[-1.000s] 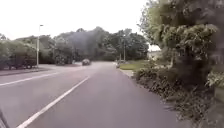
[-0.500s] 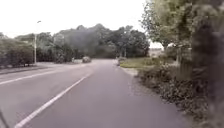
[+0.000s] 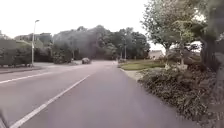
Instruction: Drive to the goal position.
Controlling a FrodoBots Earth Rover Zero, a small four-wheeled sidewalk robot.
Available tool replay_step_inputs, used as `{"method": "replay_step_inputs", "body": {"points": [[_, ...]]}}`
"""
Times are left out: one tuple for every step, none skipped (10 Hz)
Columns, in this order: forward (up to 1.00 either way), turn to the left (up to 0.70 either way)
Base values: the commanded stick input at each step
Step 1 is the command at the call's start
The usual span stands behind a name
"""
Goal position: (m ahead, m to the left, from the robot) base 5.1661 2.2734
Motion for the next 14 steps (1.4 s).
{"method": "replay_step_inputs", "body": {"points": [[1.0,0.0],[1.0,0.0],[1.0,0.0],[1.0,0.0],[1.0,0.0],[1.0,0.0],[1.0,0.0],[1.0,0.0],[1.0,0.0],[1.0,0.0],[1.0,0.0],[1.0,0.0],[1.0,0.0],[1.0,0.0]]}}
